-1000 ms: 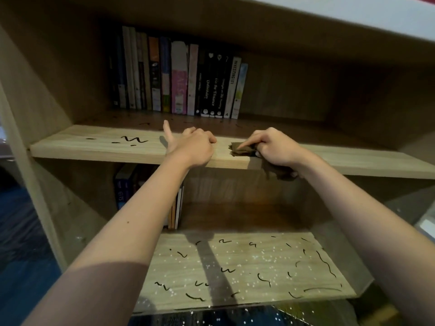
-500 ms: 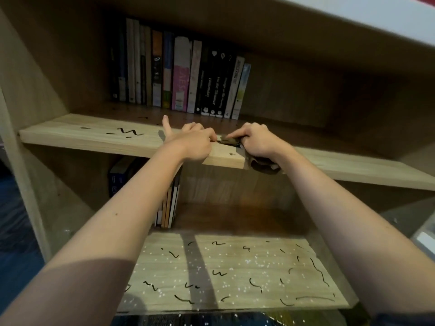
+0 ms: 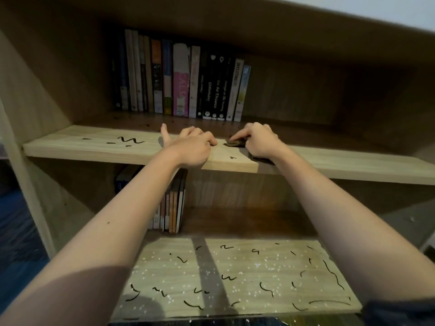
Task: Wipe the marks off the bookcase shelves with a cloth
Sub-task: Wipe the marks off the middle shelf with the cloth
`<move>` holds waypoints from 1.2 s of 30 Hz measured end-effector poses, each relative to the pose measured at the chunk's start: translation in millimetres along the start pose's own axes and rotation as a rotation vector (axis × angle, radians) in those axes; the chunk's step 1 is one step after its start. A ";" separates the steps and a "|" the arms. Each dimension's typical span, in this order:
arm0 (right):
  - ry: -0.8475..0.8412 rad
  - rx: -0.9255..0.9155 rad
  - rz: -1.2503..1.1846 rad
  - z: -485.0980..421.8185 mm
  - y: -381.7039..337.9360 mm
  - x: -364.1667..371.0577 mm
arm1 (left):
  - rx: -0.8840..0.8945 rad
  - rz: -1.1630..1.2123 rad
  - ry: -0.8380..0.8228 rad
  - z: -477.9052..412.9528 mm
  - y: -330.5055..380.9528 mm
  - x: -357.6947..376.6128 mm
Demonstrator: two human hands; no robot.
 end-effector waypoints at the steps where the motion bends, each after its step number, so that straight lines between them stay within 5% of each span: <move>1: 0.001 -0.065 -0.005 6.1 -8.4 3.6 | 0.002 -0.005 -0.002 0.5 0.4 0.8; 6: -0.012 -0.296 -0.178 68.9 -40.1 -12.6 | 0.009 -0.017 -0.008 4.2 3.0 0.9; 12: 0.132 0.010 0.028 47.3 -10.0 -21.8 | 0.022 -0.004 -0.014 4.9 3.6 -0.6; 17: 0.099 -0.156 0.043 68.0 -42.9 -6.5 | 0.044 -0.012 0.006 2.7 3.4 0.0; 22: 0.166 0.153 0.094 91.2 8.4 -33.9 | 0.080 -0.001 0.031 2.9 5.0 0.2; 28: 0.114 -0.099 0.097 69.4 -77.4 5.4 | 0.050 -0.015 0.026 4.2 3.2 -0.4; 36: 0.147 0.204 0.129 101.4 46.2 -51.7 | -0.005 -0.007 0.083 6.9 5.0 -3.5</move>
Point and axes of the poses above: each hand's wrist, its own z-axis away from the middle knuckle, its own x-axis out of the palm, y = z × x, the point moved 8 cm from there along -z, towards the middle knuckle, and after that the axes turned 8 degrees about -x, right-handed, at the moved point
